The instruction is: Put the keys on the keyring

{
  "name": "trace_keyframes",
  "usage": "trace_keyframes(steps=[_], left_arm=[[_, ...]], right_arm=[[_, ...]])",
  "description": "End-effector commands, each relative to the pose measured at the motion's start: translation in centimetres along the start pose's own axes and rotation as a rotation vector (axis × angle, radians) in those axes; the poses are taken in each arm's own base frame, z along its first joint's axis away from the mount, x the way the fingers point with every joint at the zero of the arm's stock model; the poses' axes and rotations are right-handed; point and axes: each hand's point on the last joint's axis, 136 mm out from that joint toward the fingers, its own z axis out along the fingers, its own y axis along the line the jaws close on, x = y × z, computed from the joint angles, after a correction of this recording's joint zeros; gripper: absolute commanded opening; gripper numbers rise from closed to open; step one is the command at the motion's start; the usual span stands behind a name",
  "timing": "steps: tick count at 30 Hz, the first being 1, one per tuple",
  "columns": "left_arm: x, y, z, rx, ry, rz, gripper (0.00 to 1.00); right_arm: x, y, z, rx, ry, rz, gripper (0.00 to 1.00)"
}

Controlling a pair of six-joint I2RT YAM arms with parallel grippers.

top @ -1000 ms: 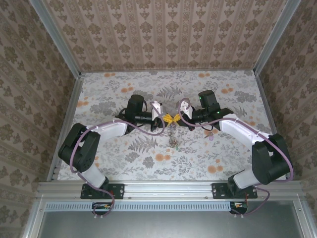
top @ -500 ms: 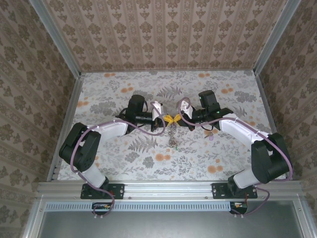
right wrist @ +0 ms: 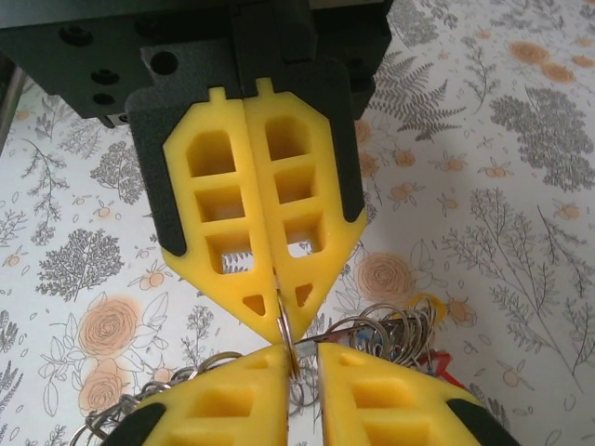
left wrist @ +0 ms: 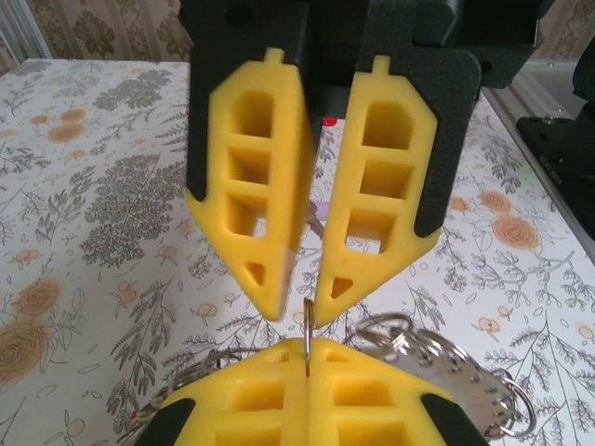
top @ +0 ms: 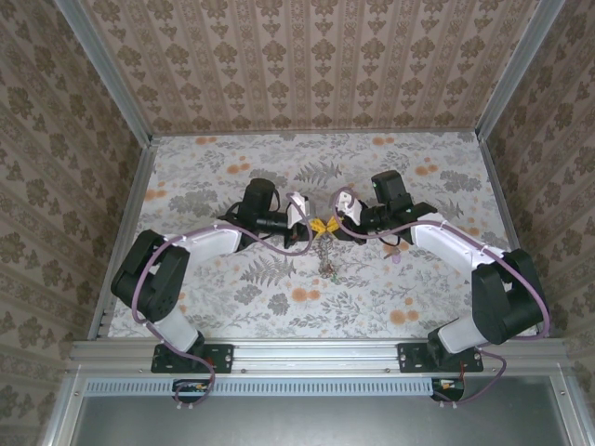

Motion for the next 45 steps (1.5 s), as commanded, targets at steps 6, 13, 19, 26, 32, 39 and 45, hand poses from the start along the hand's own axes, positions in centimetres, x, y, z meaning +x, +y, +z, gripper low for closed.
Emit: trace_keyframes(steps=[6,13,19,26,32,39,45], left_arm=[[-2.4,0.1,-1.0,-0.048,0.01,0.079,0.0],[-2.3,-0.3,-1.4,-0.063,0.015,0.053,0.0],[-2.2,-0.7,-1.4,-0.064,0.014,0.037,0.0],[-2.0,-1.0,-1.2,-0.063,0.02,0.012,0.0],[-2.2,-0.9,-1.2,-0.071,0.012,0.005,0.0],[-2.2,-0.9,-1.2,-0.064,0.009,0.002,0.0],[-2.2,-0.9,-1.0,-0.06,0.007,-0.001,0.0]], right_arm=[[-2.3,-2.1,-4.7,0.281,-0.056,0.165,0.27],[5.8,-5.1,-10.3,0.681,0.161,0.82,0.29],[15.6,-3.2,-12.1,0.775,0.359,1.294,0.31],[18.7,-3.5,-10.8,0.732,0.473,1.383,0.32],[20.6,-4.3,-10.2,0.744,0.56,1.385,0.33],[21.3,-4.9,-10.7,0.798,0.582,1.356,0.29],[21.6,-5.0,-9.6,0.748,0.594,1.371,0.23]])
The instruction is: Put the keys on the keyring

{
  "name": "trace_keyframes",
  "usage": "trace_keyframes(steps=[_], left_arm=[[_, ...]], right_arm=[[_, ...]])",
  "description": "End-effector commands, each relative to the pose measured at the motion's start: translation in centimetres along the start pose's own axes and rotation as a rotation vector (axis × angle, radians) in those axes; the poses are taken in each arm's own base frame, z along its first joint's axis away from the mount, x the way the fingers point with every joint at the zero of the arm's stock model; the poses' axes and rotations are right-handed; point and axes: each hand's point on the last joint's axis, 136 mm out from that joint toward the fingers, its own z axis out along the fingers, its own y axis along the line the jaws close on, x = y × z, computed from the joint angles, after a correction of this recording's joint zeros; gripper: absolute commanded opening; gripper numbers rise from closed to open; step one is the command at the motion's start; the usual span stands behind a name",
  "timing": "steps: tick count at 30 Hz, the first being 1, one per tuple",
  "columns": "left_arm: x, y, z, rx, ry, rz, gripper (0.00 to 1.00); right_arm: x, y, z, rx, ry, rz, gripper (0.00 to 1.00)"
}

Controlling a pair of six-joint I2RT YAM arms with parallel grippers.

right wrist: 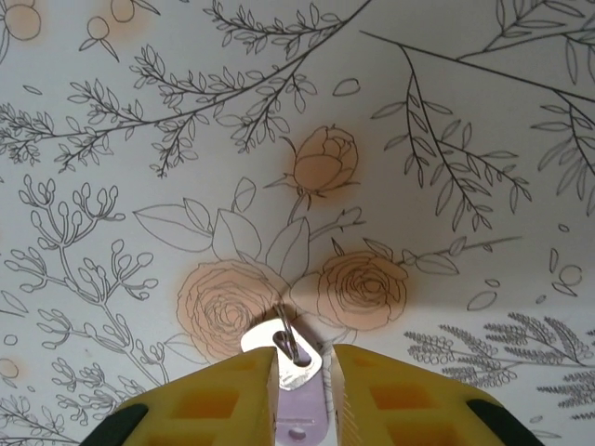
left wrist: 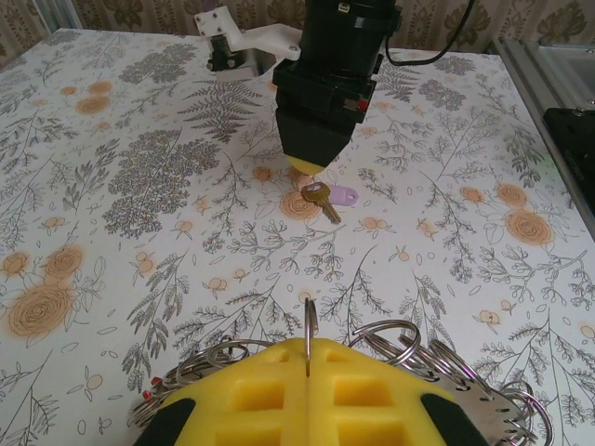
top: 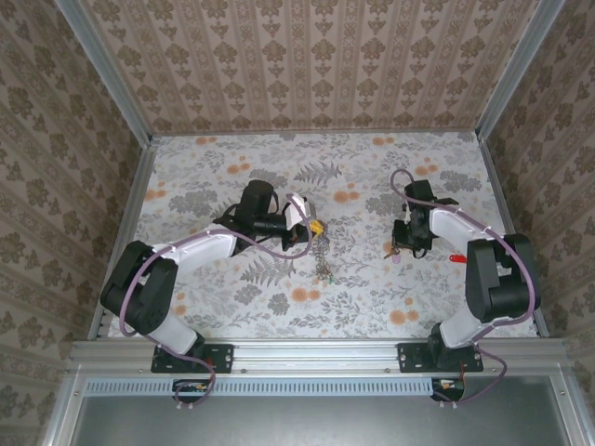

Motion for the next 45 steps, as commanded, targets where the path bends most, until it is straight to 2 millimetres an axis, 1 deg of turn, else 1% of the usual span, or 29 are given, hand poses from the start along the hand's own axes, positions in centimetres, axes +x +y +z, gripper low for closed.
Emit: trace_keyframes(steps=[1,7,10,17,23,37,42,44,45], left_arm=[[-1.7,-0.4,-0.3,0.013,-0.047,0.029,0.0],[-1.7,-0.4,-0.3,0.015,-0.047,0.027,0.0],[-1.6,-0.4,-0.3,0.013,-0.043,0.027,0.0],[-1.6,-0.4,-0.3,0.013,-0.042,0.026,0.0],[-1.6,-0.3,-0.3,0.013,-0.042,0.025,0.0],[-1.6,-0.4,-0.3,0.016,-0.039,0.024,0.0],[-1.7,-0.3,-0.3,0.015,-0.038,0.025,0.0],[-1.8,-0.3,-0.3,0.014,-0.038,0.028,0.0],[-1.8,-0.3,-0.3,0.015,-0.039,0.029,0.0]], right_arm=[[-0.3,0.0,0.2,0.0,0.016,0.003,0.23],[-0.3,0.2,0.8,-0.006,0.039,-0.004,0.23],[-0.4,0.5,0.9,-0.021,0.036,-0.007,0.17],[-0.3,0.9,0.9,-0.043,0.043,-0.018,0.14],[-0.4,1.1,0.9,-0.053,0.043,-0.026,0.14],[0.1,0.8,1.4,-0.034,0.064,-0.034,0.16],[0.1,0.8,1.4,-0.025,0.067,-0.04,0.14],[0.1,0.8,1.4,-0.029,0.061,-0.042,0.1],[0.0,0.8,1.3,-0.029,0.058,-0.04,0.1]])
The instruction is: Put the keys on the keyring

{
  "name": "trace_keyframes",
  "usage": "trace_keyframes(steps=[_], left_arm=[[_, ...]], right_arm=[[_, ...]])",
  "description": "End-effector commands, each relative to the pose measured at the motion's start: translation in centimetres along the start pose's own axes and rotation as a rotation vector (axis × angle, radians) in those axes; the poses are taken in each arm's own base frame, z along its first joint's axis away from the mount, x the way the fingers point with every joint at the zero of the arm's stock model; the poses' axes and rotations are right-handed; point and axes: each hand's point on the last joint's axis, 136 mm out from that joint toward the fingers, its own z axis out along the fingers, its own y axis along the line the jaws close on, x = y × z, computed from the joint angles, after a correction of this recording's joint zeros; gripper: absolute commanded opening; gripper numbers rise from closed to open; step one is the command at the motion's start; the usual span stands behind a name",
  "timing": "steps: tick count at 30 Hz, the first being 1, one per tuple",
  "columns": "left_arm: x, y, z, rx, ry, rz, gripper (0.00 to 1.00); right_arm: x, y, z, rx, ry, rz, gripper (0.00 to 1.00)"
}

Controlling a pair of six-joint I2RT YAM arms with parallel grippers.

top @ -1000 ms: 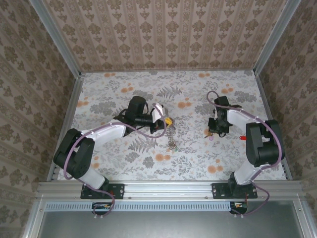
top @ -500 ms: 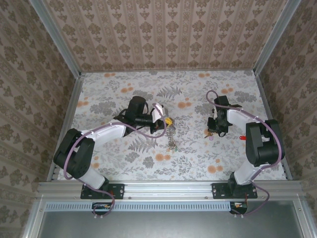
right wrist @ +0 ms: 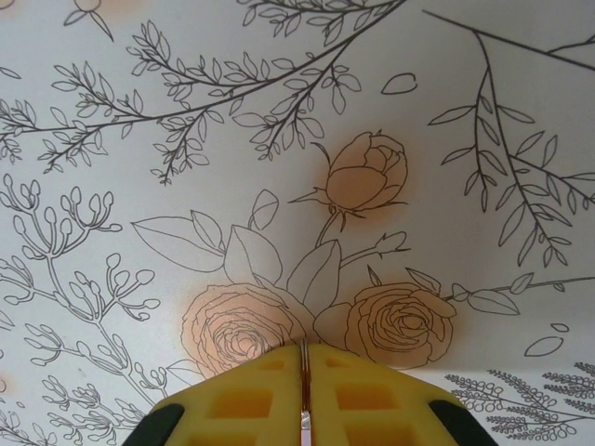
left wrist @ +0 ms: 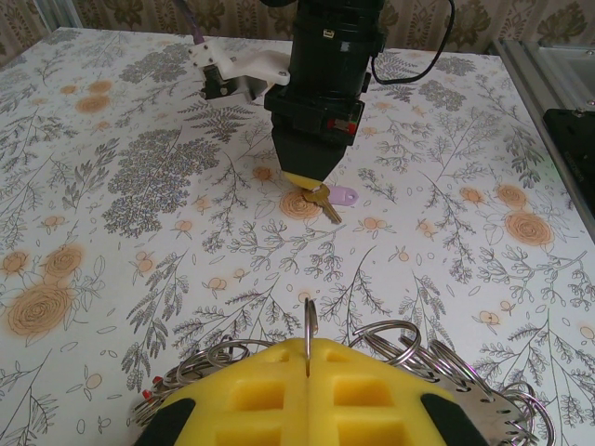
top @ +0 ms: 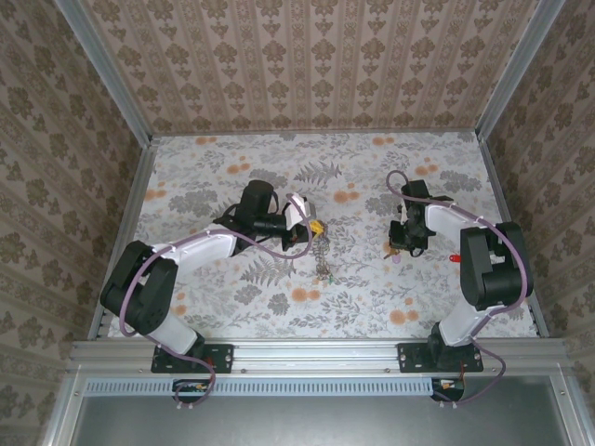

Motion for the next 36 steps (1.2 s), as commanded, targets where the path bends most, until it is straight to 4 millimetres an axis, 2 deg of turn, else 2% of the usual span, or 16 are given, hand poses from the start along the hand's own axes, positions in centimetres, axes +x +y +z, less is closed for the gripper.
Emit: trace_keyframes(steps=[1,2,5,9,15,19,22,25,28,29,36], left_arm=[[-1.7,-0.3,-0.3,0.015,-0.038,0.031,0.0],[-1.7,-0.3,-0.3,0.016,-0.037,0.031,0.0],[-1.6,-0.4,-0.3,0.018,-0.036,0.029,0.0],[-1.6,-0.4,-0.3,0.019,-0.036,0.028,0.0],[-1.7,-0.4,-0.3,0.019,-0.037,0.029,0.0],[-1.7,-0.4,-0.3,0.019,-0.038,0.031,0.0],[-1.6,-0.4,-0.2,0.019,-0.037,0.027,0.0],[-1.5,-0.4,-0.2,0.019,-0.042,0.027,0.0],[-1.6,-0.3,-0.2,0.014,-0.05,0.027,0.0],[-1.5,-0.3,-0.2,0.015,-0.049,0.024,0.0],[-1.8,-0.4,-0.3,0.018,-0.052,0.026,0.0]], right_arm=[[-0.4,0.2,-0.4,0.002,-0.001,-0.013,0.12],[-0.4,0.1,-0.4,0.006,-0.003,-0.012,0.15],[-0.6,0.2,-0.7,0.006,-0.016,-0.012,0.15],[-0.7,0.3,-0.7,-0.001,-0.019,-0.017,0.1],[-0.8,0.2,-0.8,0.003,-0.027,-0.022,0.09],[-1.2,0.9,-1.8,-0.017,-0.069,-0.072,0.06],[-1.4,2.5,-3.1,-0.095,-0.123,-0.133,0.03],[-1.4,5.4,-5.2,-0.258,-0.211,-0.242,0.03],[-0.7,8.2,-6.9,-0.402,-0.282,-0.369,0.03],[-0.6,9.0,-8.2,-0.436,-0.321,-0.407,0.02],[1.0,13.1,-12.7,-0.651,-0.497,-0.636,0.0]])
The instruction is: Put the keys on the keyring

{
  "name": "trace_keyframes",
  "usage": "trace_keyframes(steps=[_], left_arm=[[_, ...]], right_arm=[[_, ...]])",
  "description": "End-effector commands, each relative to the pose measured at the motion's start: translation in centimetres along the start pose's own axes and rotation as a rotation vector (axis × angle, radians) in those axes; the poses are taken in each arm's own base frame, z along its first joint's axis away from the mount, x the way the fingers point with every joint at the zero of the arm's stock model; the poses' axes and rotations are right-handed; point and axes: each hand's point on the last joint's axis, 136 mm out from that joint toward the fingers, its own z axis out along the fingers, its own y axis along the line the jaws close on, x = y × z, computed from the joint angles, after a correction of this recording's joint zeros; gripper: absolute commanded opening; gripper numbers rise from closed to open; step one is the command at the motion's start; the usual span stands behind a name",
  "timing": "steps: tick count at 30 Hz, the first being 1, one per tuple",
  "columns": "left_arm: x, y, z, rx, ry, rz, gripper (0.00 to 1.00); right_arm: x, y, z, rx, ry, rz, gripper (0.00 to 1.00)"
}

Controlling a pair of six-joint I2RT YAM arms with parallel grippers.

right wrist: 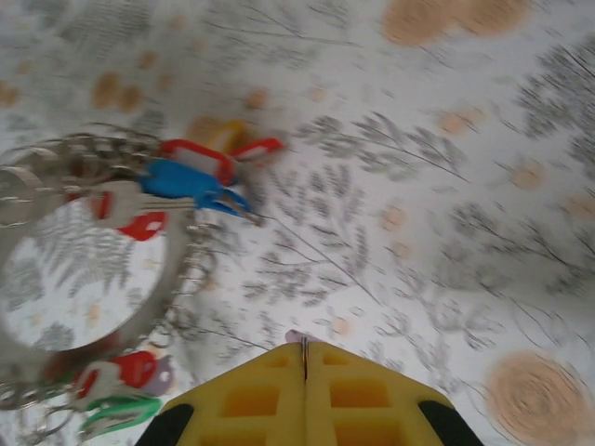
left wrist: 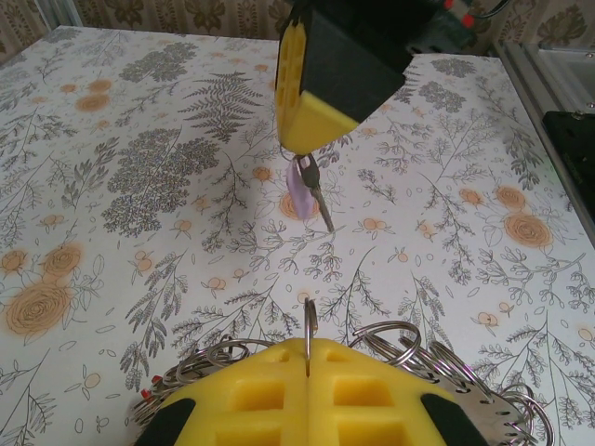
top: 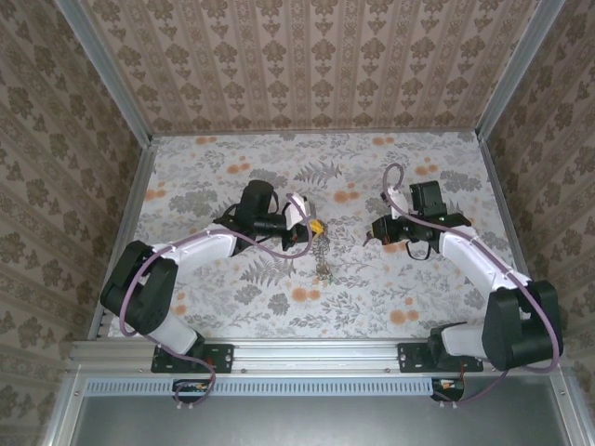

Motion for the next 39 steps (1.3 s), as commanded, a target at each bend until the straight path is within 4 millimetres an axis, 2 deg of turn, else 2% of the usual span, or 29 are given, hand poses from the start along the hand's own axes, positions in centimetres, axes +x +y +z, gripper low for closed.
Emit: trace_keyframes(steps=[1,6,15,20,26,39], left_arm=[[-1.8,-0.4,-0.3,0.019,-0.053,0.034,0.0],[-2.0,-0.6,-0.3,0.026,-0.06,0.037,0.0],[-2.4,-0.7,-0.3,0.035,-0.077,0.041,0.0],[-2.5,-0.8,-0.4,0.034,-0.079,0.041,0.0],[-2.5,-0.9,-0.4,0.032,-0.08,0.039,0.0],[-2.6,-0.8,-0.3,0.03,-0.084,0.039,0.0]], right_arm=[[-1.7,4.0,-1.3,-0.176,-0.139,-0.19,0.0],[-2.2,6.8,-2.8,-0.254,-0.248,-0.347,0.0],[-2.3,10.4,-3.9,-0.371,-0.257,-0.459,0.0],[-2.2,11.5,-2.8,-0.298,-0.228,-0.593,0.0],[-3.6,12.7,-2.1,-0.273,-0.27,-0.676,0.0],[-3.6,13.3,0.3,-0.325,-0.167,-0.696,0.0]])
